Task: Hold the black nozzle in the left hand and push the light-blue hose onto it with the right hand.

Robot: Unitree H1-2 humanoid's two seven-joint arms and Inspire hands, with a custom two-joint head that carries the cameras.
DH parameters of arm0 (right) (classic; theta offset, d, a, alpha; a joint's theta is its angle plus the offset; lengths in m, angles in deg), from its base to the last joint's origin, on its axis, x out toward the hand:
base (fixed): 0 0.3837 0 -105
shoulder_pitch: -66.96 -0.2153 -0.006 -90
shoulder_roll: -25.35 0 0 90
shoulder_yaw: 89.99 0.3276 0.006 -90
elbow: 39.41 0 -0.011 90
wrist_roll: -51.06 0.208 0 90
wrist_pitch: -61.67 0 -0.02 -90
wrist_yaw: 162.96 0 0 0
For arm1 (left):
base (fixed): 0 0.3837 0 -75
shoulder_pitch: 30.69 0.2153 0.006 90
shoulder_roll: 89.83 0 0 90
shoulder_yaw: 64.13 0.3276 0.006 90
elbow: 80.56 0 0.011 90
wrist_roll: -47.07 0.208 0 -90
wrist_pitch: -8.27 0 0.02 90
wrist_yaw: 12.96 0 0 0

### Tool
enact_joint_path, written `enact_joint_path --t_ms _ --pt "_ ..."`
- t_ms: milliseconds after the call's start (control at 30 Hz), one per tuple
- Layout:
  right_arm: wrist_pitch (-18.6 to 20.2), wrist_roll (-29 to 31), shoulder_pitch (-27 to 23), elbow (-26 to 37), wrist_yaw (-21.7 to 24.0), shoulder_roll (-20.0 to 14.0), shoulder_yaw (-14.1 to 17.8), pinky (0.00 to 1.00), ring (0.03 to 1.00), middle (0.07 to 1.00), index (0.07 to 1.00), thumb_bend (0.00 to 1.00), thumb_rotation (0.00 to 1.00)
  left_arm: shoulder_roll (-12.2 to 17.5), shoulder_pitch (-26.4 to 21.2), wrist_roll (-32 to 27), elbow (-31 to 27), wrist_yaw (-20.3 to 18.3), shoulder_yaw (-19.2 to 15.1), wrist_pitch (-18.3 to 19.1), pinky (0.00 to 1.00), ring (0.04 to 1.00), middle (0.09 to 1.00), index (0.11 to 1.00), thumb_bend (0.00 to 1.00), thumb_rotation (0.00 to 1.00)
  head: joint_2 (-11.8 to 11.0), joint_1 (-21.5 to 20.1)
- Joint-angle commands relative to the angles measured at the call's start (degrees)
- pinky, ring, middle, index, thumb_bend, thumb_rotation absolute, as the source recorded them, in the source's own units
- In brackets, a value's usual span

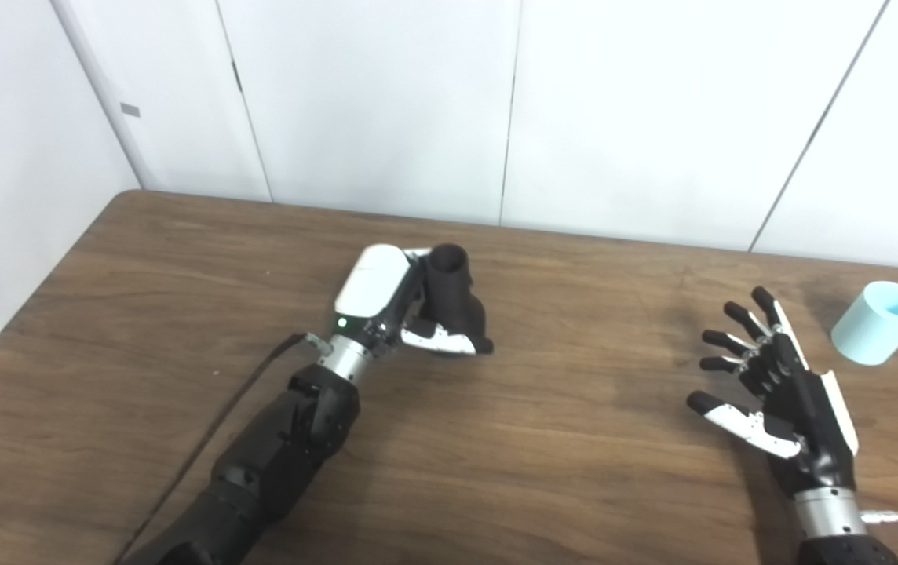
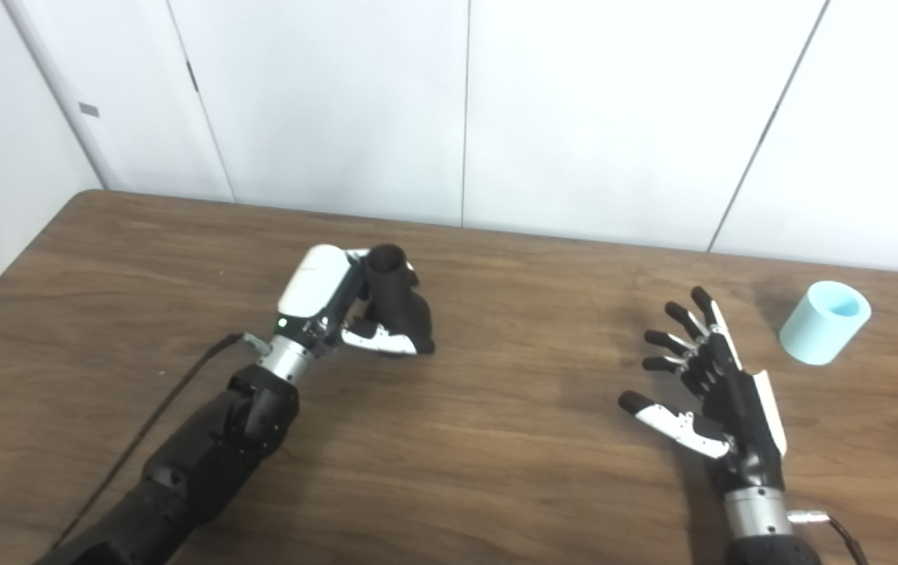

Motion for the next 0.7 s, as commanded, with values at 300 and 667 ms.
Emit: enact_joint_path --t_ms 300,667 --pt "-2.5 -1.0 -1.5 0.4 -1.2 0.9 -0.3 0.63 0.757 0.89 0.952 0.87 0.29 -4.7 6.2 3.6 4.1 -3.1 5.7 -3.6 0.27 0.34 0.427 0.523 0.52 0.0 0.8 -3.2" --pt "-3.0 -1.0 -1.7 -0.2 -1.3 1.1 -0.4 0.66 0.763 0.894 0.952 0.89 0.3 -4.1 4.1 9.4 12.1 -2.7 12.2 -3.4 0.26 0.325 0.412 0.519 0.52 0.0 1.1 -4.1"
